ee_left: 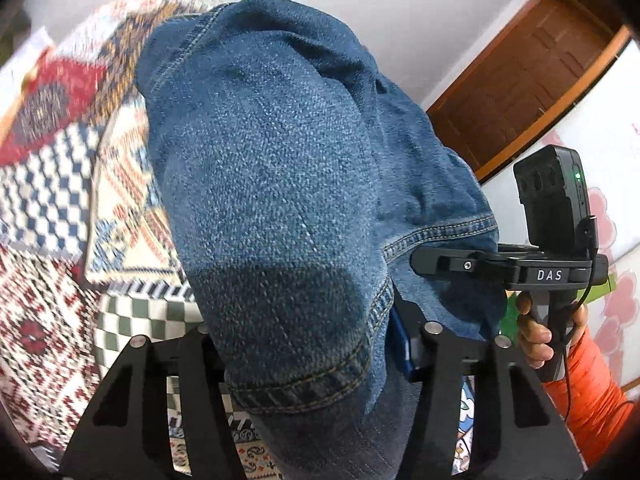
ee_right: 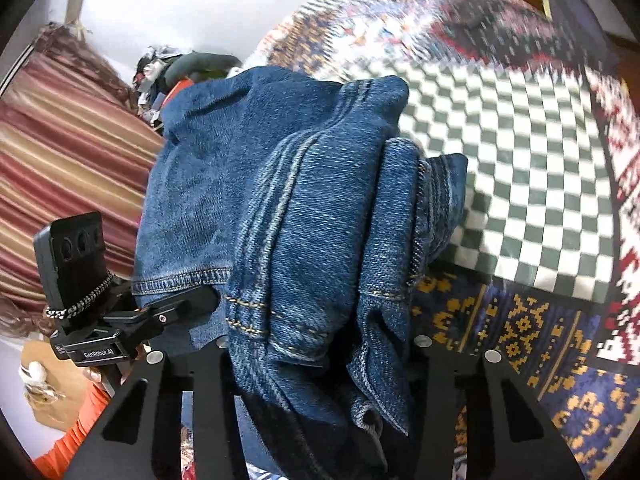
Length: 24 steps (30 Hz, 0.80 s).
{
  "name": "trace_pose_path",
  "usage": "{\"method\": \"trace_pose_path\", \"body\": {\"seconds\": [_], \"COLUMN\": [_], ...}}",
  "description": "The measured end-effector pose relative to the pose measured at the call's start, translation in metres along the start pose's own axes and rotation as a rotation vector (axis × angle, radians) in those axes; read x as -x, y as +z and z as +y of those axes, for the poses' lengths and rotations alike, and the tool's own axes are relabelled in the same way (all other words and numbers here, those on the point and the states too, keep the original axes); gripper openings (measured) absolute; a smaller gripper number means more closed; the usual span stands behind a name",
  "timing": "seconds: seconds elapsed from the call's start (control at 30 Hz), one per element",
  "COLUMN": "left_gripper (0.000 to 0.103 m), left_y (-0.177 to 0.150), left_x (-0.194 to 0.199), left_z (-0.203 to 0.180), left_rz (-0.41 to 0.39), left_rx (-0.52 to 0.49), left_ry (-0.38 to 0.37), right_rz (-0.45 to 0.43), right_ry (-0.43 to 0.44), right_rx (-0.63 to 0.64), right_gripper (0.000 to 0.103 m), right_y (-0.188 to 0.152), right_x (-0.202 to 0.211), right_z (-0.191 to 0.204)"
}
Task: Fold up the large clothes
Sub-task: 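Lift the jacket bundle with both grippers and carry it toward the red plush toy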
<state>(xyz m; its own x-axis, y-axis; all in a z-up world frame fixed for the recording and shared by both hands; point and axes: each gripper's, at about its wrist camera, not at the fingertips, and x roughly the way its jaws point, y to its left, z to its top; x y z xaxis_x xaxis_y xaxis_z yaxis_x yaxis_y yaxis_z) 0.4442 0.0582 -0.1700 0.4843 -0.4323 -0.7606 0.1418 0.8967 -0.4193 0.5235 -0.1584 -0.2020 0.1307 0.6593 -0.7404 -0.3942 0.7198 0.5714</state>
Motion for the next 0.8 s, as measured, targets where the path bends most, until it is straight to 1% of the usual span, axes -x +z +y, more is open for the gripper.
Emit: {"method": "trace_pose_path", "body": {"seconds": [0.13, 0.23, 0.3, 0.33, 0.4, 0.53, 0.6, 0.7, 0.8], "left_gripper": [0.055, 0.055, 0.055, 0.055, 0.055, 0.055, 0.055, 0.055, 0.055], "left_y": [0.008, 0.012, 0.011, 0.012, 0.006, -0.007, -0.016, -0.029, -0.042], "left_x": [0.039, 0.080, 0.109, 0.119, 0.146, 0.181, 0.196, 0.203, 0.208], "left_z": [-0.010, -0.012, -0.012, -0.012, -0.008, 0.000, 0.012, 0.036, 0.054], "left_rz": [-0.066, -0.122, -0.159, -0.171, -0.200, -0.230, -0.236, -0.226, -0.203], "left_rx": [-0.018, -0.037, -0.050, -0.056, -0.070, -0.072, -0.056, -0.026, 0.007], "left_ry": [-0.009, -0.002, 0.008, 0.013, 0.027, 0.052, 0.062, 0.073, 0.080], "right_rz": [-0.054, -0.104, -0.134, -0.143, -0.166, -0.181, -0.178, -0.156, -0.114], "right_ry": [0.006, 0.006, 0.004, 0.006, 0.014, 0.022, 0.023, 0.021, 0.021], "right_rx": [0.055, 0.108, 0.145, 0.157, 0.182, 0.214, 0.222, 0.231, 0.228], "right_gripper": [0.042, 0.042, 0.042, 0.042, 0.042, 0.042, 0.042, 0.042, 0.042], "right_y": [0.005, 0.008, 0.007, 0.004, 0.001, -0.005, -0.010, -0.014, -0.022], "right_x": [0.030, 0.049, 0.061, 0.066, 0.072, 0.071, 0.064, 0.045, 0.018], "right_z": [0.035, 0.071, 0.096, 0.103, 0.129, 0.163, 0.184, 0.204, 0.221]}}
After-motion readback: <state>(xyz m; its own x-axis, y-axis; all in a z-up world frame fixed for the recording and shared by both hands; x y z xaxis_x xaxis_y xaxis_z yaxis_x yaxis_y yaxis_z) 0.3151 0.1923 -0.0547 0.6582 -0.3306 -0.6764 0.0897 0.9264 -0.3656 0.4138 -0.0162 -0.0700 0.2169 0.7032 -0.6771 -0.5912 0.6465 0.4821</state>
